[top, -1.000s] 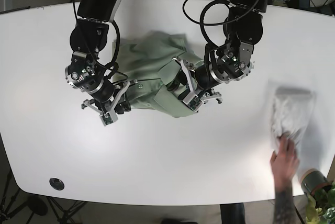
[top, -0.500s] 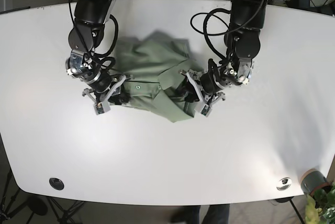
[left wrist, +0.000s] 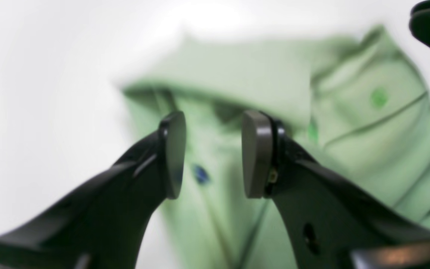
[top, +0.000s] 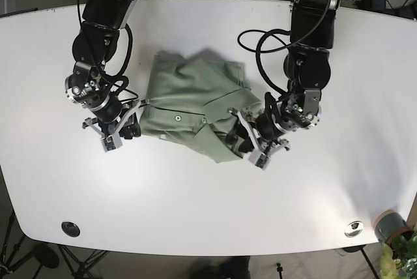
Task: Fold the T-shirt properly
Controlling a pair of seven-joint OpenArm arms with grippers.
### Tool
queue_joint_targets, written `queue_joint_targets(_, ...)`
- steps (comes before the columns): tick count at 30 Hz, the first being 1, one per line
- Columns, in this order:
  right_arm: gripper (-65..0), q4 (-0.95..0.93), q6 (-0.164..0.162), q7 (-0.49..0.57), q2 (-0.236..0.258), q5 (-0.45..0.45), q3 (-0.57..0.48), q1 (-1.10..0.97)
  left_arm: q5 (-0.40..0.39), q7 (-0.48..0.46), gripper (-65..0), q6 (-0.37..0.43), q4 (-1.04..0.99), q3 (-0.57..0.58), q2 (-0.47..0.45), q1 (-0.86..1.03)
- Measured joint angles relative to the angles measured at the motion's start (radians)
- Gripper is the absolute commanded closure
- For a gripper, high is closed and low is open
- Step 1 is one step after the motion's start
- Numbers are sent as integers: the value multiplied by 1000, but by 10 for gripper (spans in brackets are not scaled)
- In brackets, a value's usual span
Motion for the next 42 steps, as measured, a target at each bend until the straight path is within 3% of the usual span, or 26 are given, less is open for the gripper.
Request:
queue_joint_targets(8, -116, 51, -1, -90, -22, -8, -18, 10, 2, 87, -232, 3, 288, -21, -5, 149)
queue_joint_targets(15, -111, -29, 3, -72, -35, 3, -70, 44, 9, 97, -232, 8, 369, 28, 15, 278)
queue_joint_targets(18, -113, -92, 3, -13, -33, 3, -68, 53, 3, 92, -232, 2, 373, 76, 18, 321)
queue_joint_targets(23, -111, -219, 0, 59, -12, -8, -67, 76, 1, 88, -232, -3, 314, 112, 29, 342)
queue_joint_targets(29, -111, -325, 1, 145, 31, 1, -69, 92, -21, -38, -232, -2, 113, 62, 9, 298)
queue_joint_targets(42, -111, -338, 1, 155, 47, 1, -24, 85, -50, -74, -232, -24, -44, 67, -33, 179)
